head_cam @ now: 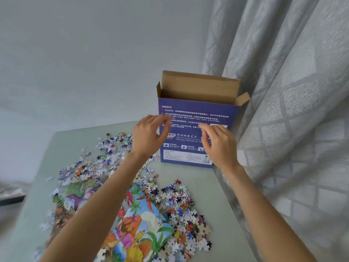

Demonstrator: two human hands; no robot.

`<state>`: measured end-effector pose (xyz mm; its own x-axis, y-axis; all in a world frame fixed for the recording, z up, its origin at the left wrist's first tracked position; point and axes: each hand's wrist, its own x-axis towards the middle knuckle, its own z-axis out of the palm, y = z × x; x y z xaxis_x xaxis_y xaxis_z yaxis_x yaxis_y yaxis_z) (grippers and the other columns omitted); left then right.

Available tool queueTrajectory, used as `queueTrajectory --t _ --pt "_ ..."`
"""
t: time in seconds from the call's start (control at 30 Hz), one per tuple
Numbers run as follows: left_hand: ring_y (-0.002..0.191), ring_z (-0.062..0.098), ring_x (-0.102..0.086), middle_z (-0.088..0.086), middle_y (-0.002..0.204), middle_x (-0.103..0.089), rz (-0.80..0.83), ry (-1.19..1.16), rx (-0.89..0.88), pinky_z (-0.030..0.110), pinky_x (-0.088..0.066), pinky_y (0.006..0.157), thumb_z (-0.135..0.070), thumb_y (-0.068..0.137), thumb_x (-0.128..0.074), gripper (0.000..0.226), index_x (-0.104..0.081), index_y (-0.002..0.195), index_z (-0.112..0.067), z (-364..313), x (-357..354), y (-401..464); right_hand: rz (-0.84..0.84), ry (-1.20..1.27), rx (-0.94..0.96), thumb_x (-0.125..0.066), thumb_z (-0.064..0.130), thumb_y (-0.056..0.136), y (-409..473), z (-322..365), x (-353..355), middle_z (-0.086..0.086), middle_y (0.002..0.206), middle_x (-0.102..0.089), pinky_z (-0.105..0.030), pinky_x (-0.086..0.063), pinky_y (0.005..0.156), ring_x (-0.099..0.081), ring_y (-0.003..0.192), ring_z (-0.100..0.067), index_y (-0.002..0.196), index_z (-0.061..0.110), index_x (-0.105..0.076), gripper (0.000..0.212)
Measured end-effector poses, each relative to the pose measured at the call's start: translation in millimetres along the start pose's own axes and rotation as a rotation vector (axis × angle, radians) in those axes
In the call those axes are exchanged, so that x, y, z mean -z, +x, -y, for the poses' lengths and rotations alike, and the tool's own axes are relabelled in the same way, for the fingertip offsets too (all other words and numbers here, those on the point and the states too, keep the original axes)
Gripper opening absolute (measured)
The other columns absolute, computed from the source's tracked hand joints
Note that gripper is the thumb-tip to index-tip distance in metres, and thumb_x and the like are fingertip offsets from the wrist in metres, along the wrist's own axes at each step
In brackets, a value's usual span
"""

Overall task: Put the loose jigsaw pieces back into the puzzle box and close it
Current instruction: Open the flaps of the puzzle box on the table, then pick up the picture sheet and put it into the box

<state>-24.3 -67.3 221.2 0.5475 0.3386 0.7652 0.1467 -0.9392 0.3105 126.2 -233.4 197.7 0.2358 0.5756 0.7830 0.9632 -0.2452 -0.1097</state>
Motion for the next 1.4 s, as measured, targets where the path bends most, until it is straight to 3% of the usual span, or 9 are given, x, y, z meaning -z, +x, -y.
queueTrajectory --t 0.13,0.3,0.53,0.8,0.93,1.03,1.13,1.27,1.4 --pt "0.060 0.003 -0.059 -0.012 0.076 -0.069 0.187 0.000 0.370 0.018 -0.043 0.047 -0.037 0.089 -0.046 0.026 -0.068 0.096 -0.025 15 20 -83 0.287 0.093 -0.056 -0.062 0.009 0.084 -59 35 -30 -0.002 0.088 -0.073 -0.030 -0.057 0.063 -0.067 0.078 -0.018 0.103 0.010 -0.068 0.019" --pt "0.093 0.014 -0.064 -0.008 0.106 -0.066 0.567 0.093 0.854 0.033 -0.055 0.073 -0.030 0.088 -0.059 0.034 -0.055 0.121 -0.026 54 46 -203 0.832 0.218 -0.171 -0.053 0.027 0.093 -118 81 -72 0.000 0.120 -0.062 -0.031 -0.047 0.091 -0.056 0.109 -0.018 0.126 0.017 -0.055 0.034" --pt "0.110 0.032 -0.052 0.012 0.131 -0.047 0.644 0.289 1.282 0.045 -0.050 0.086 -0.038 0.084 -0.062 0.059 -0.039 0.136 -0.025 96 100 -324 1.236 0.228 -0.350 -0.062 0.044 0.085 -165 147 -137 -0.009 0.135 -0.045 -0.040 -0.043 0.095 -0.044 0.122 -0.029 0.142 0.022 -0.030 0.069" --pt "0.134 0.037 -0.023 0.016 0.147 -0.024 0.600 0.320 1.437 0.051 -0.029 0.108 -0.046 0.080 -0.065 0.075 -0.027 0.142 -0.025 139 122 -357 1.253 0.099 -0.518 -0.071 0.027 0.082 -174 162 -158 -0.012 0.116 -0.054 -0.037 -0.047 0.080 -0.054 0.103 -0.029 0.143 0.025 -0.024 0.078" --pt "0.133 0.037 -0.022 0.017 0.147 -0.025 0.595 0.303 1.469 0.050 -0.026 0.109 -0.045 0.079 -0.067 0.082 -0.024 0.144 -0.021 166 134 -367 1.204 0.243 -0.608 -0.061 0.012 0.088 -163 162 -156 0.001 0.076 -0.055 -0.024 -0.034 0.048 -0.049 0.063 -0.014 0.119 0.013 -0.056 0.031" --pt "0.129 0.035 -0.027 0.018 0.141 -0.031 0.590 0.261 1.456 0.048 -0.028 0.108 -0.040 0.077 -0.071 0.083 -0.026 0.144 -0.018 186 144 -372 1.089 0.378 -0.635 -0.053 0.014 0.094 -141 161 -142 0.009 0.065 -0.050 -0.016 -0.027 0.045 -0.045 0.054 -0.007 0.093 0.018 -0.059 0.008" --pt "0.123 0.034 -0.038 0.019 0.136 -0.036 0.583 0.206 1.440 0.045 -0.034 0.106 -0.028 0.071 -0.078 0.087 -0.030 0.142 -0.016 198 149 -371 0.916 0.500 -0.662 -0.049 0.014 0.095 -120 168 -123 -0.006 0.072 -0.060 -0.029 -0.034 0.054 -0.055 0.062 -0.026 0.099 0.019 -0.059 0.011" --pt "0.115 0.033 -0.047 0.019 0.128 -0.044 0.552 0.122 1.478 0.043 -0.040 0.100 -0.018 0.066 -0.082 0.090 -0.032 0.141 -0.017 203 150 -370 0.816 0.648 -0.911 -0.052 0.015 0.095 -109 193 -141 -0.004 0.103 -0.063 -0.030 -0.044 0.077 -0.058 0.093 -0.018 0.113 0.010 -0.060 0.021" --pt "0.100 0.029 -0.058 0.015 0.113 -0.063 0.381 0.031 1.522 0.039 -0.048 0.087 -0.024 0.082 -0.066 0.053 -0.047 0.130 -0.014 200 151 -361 0.863 0.691 -1.066 -0.052 0.014 0.094 -114 238 -193 -0.006 0.091 -0.061 -0.028 -0.039 0.061 -0.054 0.071 -0.017 0.114 0.012 -0.056 0.020"
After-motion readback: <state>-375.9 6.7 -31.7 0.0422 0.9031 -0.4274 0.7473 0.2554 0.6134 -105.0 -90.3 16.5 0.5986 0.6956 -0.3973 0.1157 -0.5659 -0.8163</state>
